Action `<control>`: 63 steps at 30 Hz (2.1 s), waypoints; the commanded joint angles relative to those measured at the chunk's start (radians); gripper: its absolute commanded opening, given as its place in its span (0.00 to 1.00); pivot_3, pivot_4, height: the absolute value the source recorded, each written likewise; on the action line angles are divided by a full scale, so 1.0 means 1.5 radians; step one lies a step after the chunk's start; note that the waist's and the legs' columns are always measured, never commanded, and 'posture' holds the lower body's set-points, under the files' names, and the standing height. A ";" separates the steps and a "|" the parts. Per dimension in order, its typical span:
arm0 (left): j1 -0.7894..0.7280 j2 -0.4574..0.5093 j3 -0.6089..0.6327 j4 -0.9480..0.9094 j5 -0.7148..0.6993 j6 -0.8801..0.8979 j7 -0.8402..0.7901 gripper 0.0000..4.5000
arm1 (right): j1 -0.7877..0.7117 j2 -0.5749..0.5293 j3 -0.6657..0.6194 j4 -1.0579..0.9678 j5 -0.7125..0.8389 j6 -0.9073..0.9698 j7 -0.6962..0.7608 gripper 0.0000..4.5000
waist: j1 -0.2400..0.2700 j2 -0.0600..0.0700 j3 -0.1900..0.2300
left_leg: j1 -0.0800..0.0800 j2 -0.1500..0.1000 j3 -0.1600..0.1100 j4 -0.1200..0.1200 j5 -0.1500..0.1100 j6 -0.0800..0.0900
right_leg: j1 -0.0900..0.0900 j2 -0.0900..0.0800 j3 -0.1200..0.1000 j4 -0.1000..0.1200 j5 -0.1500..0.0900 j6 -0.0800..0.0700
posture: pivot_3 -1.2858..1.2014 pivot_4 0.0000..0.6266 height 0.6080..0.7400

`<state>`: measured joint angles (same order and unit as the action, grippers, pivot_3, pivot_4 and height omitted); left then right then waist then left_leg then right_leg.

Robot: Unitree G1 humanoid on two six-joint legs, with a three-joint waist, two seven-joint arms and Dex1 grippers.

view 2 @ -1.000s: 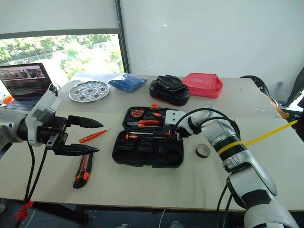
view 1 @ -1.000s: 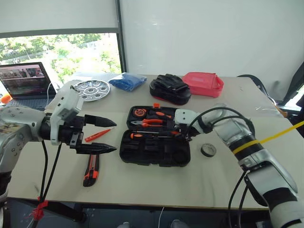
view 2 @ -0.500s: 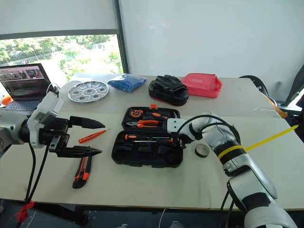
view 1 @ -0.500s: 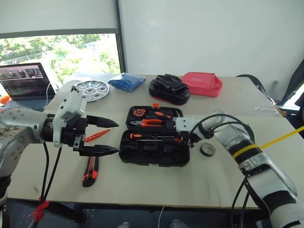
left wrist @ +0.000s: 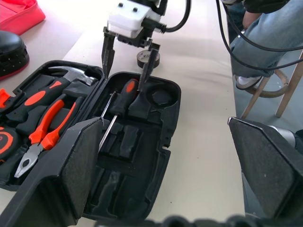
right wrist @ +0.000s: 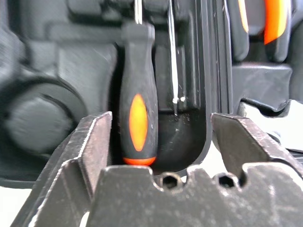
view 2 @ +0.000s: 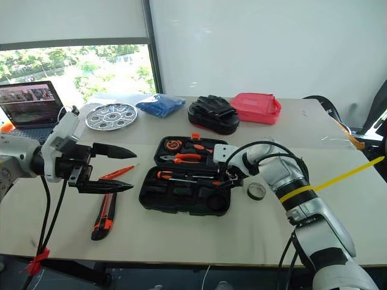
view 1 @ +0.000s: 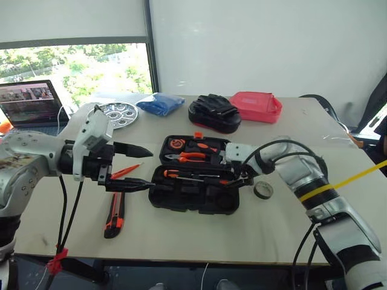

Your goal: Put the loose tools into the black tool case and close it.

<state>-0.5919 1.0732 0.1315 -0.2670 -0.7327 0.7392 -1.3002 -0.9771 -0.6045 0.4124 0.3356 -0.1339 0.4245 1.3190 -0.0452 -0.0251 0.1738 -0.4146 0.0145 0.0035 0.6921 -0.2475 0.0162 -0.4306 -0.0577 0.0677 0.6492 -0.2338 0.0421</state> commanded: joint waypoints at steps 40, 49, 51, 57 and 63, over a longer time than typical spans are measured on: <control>0.001 0.001 -0.002 0.016 0.047 -0.056 -0.024 1.00 | -0.009 0.119 0.031 0.134 -0.026 0.006 -0.094 0.01 | -0.001 -0.001 0.000 | 0.007 0.000 0.001 0.000 0.000 0.000 | 0.006 0.000 0.000 0.000 0.000 0.000 | 0.52 0.24 1.00; 0.026 -0.005 0.004 0.017 0.053 -0.057 0.006 1.00 | -0.059 0.108 -0.043 0.059 0.040 0.103 -0.064 0.01 | 0.000 -0.001 0.000 | 0.005 0.000 0.000 0.000 0.000 0.000 | 0.004 0.000 0.000 0.000 0.000 0.000 | 0.52 0.24 1.00; 0.039 -0.003 0.013 0.014 0.048 -0.049 0.016 1.00 | -0.079 0.098 -0.076 0.020 0.070 0.160 -0.056 0.01 | 0.001 -0.001 0.000 | 0.004 0.000 -0.001 -0.001 0.000 0.000 | 0.003 0.000 0.000 0.000 0.000 0.000 | 0.52 0.24 1.00; 0.126 -0.001 0.083 0.011 0.047 -0.013 0.096 1.00 | -0.088 0.054 -0.201 -0.165 0.206 0.327 -0.058 0.01 | 0.002 0.000 0.000 | -0.001 0.000 -0.002 -0.001 0.000 0.000 | -0.003 0.000 0.000 0.002 0.000 -0.001 | 0.52 0.24 1.00; 0.352 -0.010 0.264 -0.040 0.071 0.021 0.150 1.00 | 0.056 0.014 -0.248 -0.382 0.286 0.272 -0.069 0.01 | 0.000 -0.001 0.000 | 0.000 0.000 -0.002 -0.005 0.000 0.000 | -0.004 -0.001 0.000 0.005 0.000 -0.001 | 0.52 0.24 1.00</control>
<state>-0.1092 1.0630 0.4120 -0.2851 -0.6371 0.7682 -1.0882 -0.9084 -0.5713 0.0841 -0.1382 0.2427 0.8516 1.2250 -0.0459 -0.0269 0.1733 -0.4154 0.0156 0.0014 0.6849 -0.2473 0.0159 -0.4377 -0.0603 0.0678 0.6565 -0.2334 0.0409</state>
